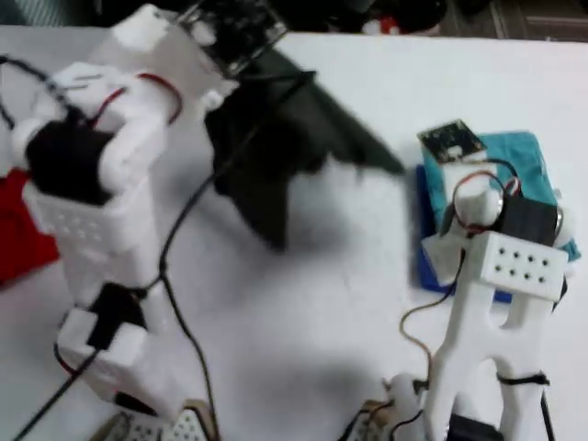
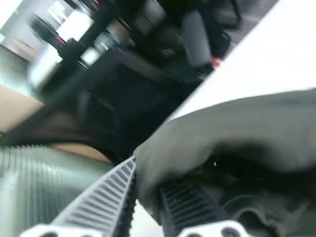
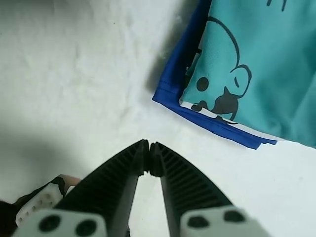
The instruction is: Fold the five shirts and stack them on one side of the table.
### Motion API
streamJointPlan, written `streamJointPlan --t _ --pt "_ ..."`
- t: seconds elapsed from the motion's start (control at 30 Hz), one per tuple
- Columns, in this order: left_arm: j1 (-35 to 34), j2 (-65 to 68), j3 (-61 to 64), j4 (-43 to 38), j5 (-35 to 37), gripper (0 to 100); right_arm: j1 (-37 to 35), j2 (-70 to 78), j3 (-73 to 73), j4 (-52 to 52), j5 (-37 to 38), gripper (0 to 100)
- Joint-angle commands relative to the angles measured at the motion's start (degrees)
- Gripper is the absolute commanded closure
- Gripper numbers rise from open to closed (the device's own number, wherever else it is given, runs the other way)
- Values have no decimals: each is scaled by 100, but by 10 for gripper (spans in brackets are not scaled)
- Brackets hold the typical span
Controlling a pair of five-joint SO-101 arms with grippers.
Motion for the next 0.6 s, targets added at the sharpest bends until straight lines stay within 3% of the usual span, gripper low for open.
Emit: streamJointPlan --t 0.0,0.1,0.23,0.3,0.4,0.57 --pt "-286 -444 1424 9 316 978 -4 -127 -26 22 -44 981" --pt "-585 -760 3376 9 202 977 -4 -127 -26 22 -44 981" --pt "-1007 -1174 6066 -26 -905 976 -31 -127 -26 22 -44 981" --pt "-1349 -1288 6998 -132 -1134 967 -48 -119 -26 22 -44 981" --pt "-2202 -1420 7578 -440 -1116 897 -233 -84 -26 22 -44 981" --pt "-3565 -1481 7130 -598 -1116 821 -1042 -75 -26 22 -35 981"
